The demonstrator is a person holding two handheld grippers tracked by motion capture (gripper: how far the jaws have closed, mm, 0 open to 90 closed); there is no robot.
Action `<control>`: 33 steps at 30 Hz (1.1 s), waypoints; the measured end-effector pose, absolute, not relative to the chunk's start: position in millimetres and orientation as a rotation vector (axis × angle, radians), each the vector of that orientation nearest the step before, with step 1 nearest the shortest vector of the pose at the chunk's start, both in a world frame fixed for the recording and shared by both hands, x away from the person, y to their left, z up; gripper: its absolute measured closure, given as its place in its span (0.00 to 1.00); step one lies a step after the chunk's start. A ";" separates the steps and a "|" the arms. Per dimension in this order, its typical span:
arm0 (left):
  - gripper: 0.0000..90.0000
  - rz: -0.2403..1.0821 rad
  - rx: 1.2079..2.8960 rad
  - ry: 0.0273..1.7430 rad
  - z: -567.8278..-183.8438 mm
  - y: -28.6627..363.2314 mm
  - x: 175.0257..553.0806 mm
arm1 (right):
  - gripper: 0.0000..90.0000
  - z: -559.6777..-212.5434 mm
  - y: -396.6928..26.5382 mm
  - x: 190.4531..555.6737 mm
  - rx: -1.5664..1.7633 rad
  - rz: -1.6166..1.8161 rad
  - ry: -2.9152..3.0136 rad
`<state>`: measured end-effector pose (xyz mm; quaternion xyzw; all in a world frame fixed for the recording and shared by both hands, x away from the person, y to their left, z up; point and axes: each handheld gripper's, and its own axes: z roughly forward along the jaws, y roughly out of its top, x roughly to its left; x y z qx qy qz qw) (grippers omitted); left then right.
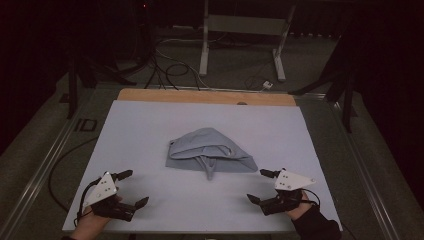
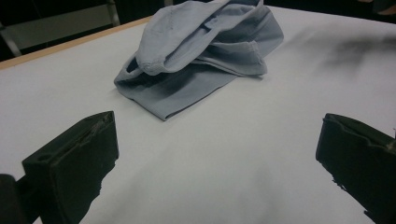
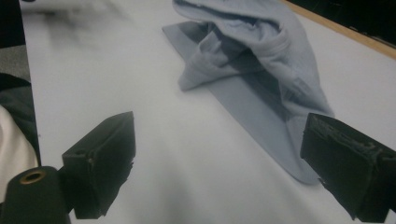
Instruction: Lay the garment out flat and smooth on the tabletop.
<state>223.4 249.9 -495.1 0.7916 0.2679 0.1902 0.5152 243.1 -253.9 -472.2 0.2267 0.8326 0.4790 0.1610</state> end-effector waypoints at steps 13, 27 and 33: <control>0.00 0.457 1.902 0.641 -495.0 249.6 222.9 | 0.11 -438.7 -244.6 248.4 0.608 1.347 2.421; 0.00 0.455 1.898 0.650 -495.4 250.4 222.9 | 0.11 -406.4 -223.9 273.0 0.492 1.370 2.408; 0.00 0.456 1.897 0.649 -495.5 250.3 222.6 | 0.11 -396.4 -211.0 284.2 0.475 1.392 2.405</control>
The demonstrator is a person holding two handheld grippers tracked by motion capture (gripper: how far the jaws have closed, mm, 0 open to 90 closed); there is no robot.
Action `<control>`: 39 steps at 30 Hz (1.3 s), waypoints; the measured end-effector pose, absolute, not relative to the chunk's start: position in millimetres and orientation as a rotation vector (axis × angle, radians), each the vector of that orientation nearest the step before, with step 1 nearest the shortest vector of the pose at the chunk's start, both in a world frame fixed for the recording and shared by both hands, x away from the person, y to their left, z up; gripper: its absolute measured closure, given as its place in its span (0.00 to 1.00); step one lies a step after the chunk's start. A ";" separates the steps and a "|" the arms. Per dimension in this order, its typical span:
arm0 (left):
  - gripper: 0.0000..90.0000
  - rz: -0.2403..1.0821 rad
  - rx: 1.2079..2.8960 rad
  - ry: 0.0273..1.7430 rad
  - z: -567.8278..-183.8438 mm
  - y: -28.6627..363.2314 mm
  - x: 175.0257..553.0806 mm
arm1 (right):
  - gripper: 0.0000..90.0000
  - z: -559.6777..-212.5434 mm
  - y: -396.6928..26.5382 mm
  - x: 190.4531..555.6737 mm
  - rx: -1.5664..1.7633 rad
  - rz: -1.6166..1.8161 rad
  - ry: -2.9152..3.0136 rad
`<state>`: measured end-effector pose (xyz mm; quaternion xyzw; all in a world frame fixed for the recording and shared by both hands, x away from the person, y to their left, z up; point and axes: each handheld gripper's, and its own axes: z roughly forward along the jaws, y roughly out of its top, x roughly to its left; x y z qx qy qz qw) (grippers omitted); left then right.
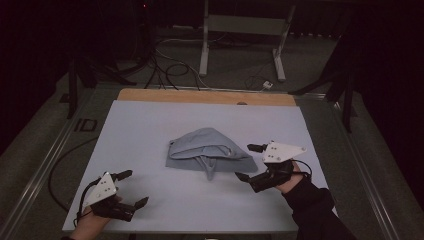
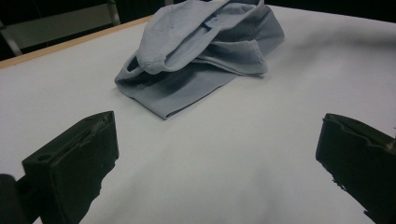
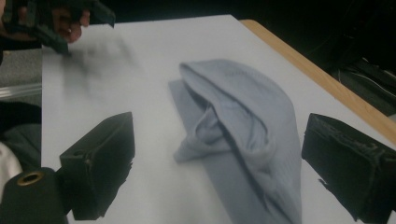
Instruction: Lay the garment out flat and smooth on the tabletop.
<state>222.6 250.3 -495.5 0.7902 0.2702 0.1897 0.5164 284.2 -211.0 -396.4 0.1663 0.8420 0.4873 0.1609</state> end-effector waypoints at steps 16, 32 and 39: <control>0.00 0.454 1.901 0.645 -495.8 249.9 222.3 | 0.11 -386.3 -166.2 306.9 0.364 1.404 2.449; 0.00 0.456 1.905 0.643 -496.0 250.6 222.1 | 0.11 -383.8 -126.3 326.8 0.299 1.381 2.508; 0.00 0.455 1.904 0.640 -495.9 250.4 222.1 | 0.11 -387.3 -111.1 332.8 0.280 1.374 2.529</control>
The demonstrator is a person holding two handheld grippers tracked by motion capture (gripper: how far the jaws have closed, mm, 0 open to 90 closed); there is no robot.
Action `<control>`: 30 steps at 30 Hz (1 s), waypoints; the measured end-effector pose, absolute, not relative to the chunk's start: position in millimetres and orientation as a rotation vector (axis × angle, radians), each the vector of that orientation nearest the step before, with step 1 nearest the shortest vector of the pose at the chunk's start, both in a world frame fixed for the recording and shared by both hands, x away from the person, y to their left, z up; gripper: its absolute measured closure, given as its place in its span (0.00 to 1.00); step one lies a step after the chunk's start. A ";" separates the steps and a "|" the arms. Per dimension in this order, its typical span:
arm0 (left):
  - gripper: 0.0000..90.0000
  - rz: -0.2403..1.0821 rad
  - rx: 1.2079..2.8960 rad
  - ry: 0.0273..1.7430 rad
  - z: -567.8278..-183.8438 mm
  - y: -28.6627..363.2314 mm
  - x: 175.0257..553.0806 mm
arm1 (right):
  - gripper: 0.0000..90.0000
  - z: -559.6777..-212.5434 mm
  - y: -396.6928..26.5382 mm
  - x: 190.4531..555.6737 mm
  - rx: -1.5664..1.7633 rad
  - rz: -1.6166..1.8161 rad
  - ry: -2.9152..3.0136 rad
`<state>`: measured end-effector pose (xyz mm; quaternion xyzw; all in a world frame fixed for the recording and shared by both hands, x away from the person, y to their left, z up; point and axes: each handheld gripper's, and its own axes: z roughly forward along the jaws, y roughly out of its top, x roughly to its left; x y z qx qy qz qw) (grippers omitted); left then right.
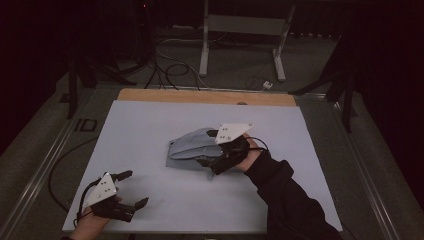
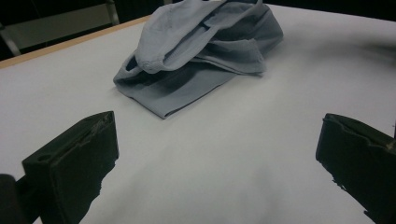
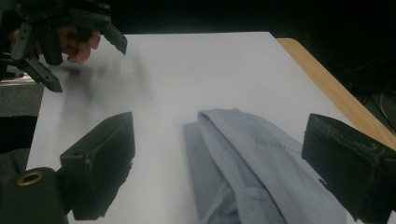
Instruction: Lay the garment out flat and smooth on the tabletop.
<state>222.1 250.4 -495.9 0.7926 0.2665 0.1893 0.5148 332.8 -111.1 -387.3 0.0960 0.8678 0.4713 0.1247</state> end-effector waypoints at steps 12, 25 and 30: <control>0.00 0.453 1.902 0.637 -495.8 250.5 221.7 | 0.12 -401.7 -73.2 344.0 0.220 1.347 2.587; 0.00 0.442 1.892 0.639 -496.5 251.5 221.6 | 0.15 -427.6 -31.6 354.1 0.161 1.236 2.646; 0.00 0.437 1.891 0.638 -496.3 251.7 221.7 | 0.17 -438.3 -20.0 356.1 0.142 1.179 2.651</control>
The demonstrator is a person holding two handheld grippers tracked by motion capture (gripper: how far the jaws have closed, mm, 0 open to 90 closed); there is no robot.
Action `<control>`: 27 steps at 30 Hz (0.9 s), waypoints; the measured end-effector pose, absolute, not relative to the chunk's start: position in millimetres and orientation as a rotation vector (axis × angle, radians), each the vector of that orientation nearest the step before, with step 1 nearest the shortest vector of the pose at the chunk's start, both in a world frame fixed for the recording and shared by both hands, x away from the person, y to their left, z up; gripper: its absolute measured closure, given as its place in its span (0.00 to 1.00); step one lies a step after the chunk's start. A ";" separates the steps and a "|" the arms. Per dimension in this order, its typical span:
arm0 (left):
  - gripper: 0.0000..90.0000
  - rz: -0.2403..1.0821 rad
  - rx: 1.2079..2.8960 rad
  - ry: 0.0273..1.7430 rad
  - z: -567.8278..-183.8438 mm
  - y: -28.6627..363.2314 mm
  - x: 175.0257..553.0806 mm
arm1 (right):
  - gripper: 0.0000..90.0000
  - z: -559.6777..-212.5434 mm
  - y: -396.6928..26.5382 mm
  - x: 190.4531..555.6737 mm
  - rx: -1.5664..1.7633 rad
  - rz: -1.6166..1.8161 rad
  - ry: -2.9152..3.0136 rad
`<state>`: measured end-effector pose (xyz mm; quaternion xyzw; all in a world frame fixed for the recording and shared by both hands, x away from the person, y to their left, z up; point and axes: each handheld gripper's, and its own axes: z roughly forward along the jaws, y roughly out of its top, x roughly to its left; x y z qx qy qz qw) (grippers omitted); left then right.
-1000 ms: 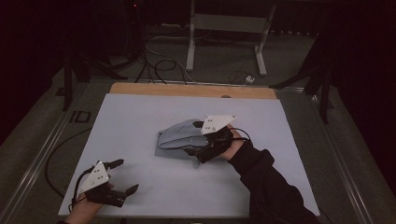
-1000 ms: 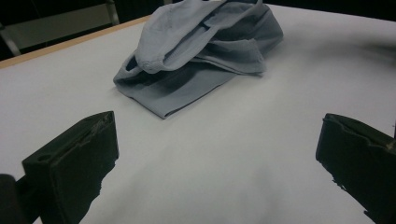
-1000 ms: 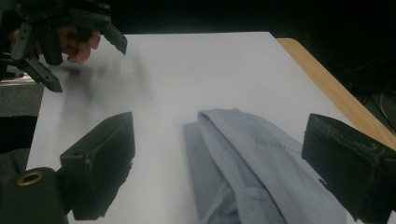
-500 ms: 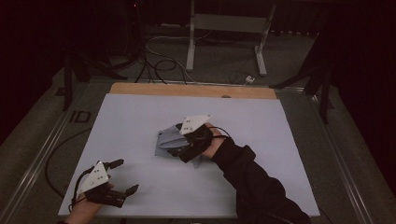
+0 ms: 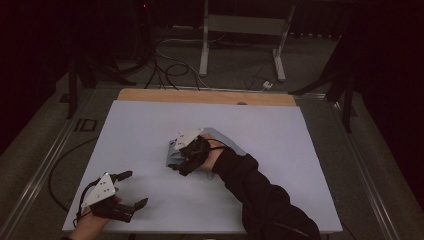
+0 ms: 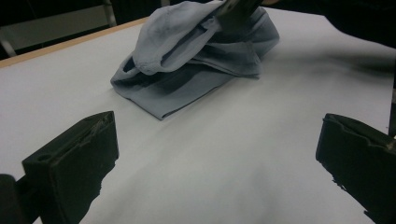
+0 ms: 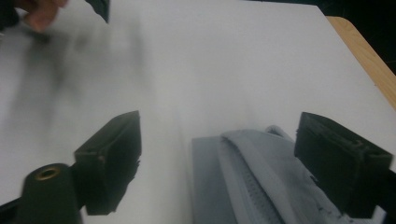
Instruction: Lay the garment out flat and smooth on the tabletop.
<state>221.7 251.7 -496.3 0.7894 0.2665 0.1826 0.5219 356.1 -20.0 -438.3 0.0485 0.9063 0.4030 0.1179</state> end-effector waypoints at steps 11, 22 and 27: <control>0.00 0.429 1.892 0.637 -496.8 252.6 222.0 | 0.26 -460.7 4.9 362.9 0.112 0.978 2.620; 0.00 0.426 1.900 0.633 -497.4 251.2 221.5 | 0.51 -483.6 17.2 364.6 0.090 0.673 2.502; 0.00 0.426 1.905 0.630 -497.5 250.5 221.4 | 0.76 -484.3 16.7 365.7 0.106 0.639 2.478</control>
